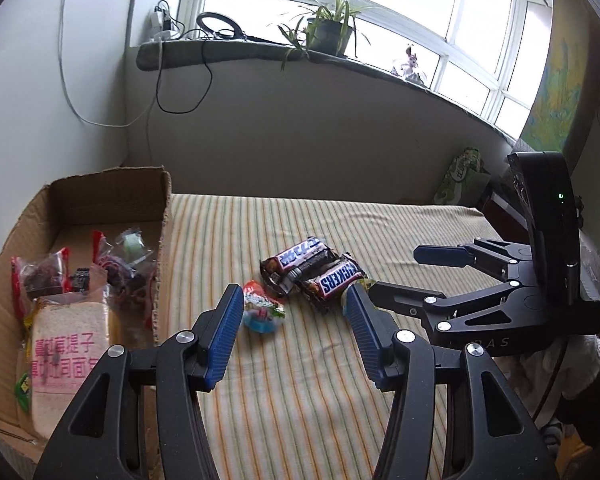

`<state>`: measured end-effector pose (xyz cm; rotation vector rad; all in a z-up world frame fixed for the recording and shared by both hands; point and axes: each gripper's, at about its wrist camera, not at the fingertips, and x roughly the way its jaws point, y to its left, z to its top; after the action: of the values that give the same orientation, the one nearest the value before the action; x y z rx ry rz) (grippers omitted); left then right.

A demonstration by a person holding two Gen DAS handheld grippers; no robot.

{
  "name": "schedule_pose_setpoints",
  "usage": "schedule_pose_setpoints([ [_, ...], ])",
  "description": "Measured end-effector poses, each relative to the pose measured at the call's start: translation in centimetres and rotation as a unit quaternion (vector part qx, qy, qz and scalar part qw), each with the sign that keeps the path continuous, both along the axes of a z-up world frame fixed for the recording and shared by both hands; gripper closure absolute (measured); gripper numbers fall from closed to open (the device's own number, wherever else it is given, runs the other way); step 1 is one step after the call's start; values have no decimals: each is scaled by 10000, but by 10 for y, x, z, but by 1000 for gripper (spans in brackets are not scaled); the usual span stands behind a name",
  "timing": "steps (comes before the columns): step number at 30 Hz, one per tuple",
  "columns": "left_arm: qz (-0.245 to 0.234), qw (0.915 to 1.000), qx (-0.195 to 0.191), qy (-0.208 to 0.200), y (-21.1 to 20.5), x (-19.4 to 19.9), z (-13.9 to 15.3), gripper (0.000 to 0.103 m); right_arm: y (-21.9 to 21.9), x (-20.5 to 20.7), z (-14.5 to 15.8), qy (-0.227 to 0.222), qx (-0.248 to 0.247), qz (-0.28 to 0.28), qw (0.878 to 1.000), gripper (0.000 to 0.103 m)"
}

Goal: Organize snacks
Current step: 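Withdraw both open tools from the box toward the candy eggs, then grasp the blue candy egg with the left tool while the right tool grasps the green jelly cup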

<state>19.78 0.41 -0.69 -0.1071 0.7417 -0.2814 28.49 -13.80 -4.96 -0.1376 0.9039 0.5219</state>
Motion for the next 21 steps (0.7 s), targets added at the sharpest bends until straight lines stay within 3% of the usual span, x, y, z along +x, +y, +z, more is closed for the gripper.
schedule_pose_setpoints([
  [2, -20, 9999, 25, 108, -5, 4, -7, 50, 2, -3, -4, 14, 8, 97, 10000, 19],
  [6, 38, 9995, 79, 291, -9, 13, -19, 50, 7, -4, -11, 20, -92, 287, 9995, 32],
  [14, 141, 9987, 305, 380, -16, 25, -30, 51, 20, -1, -22, -16, -320, 537, 9980, 48],
  [21, 169, 9978, 437, 467, -22, 35, -37, 55, 28, 4, -29, -106, -513, 513, 9973, 50],
])
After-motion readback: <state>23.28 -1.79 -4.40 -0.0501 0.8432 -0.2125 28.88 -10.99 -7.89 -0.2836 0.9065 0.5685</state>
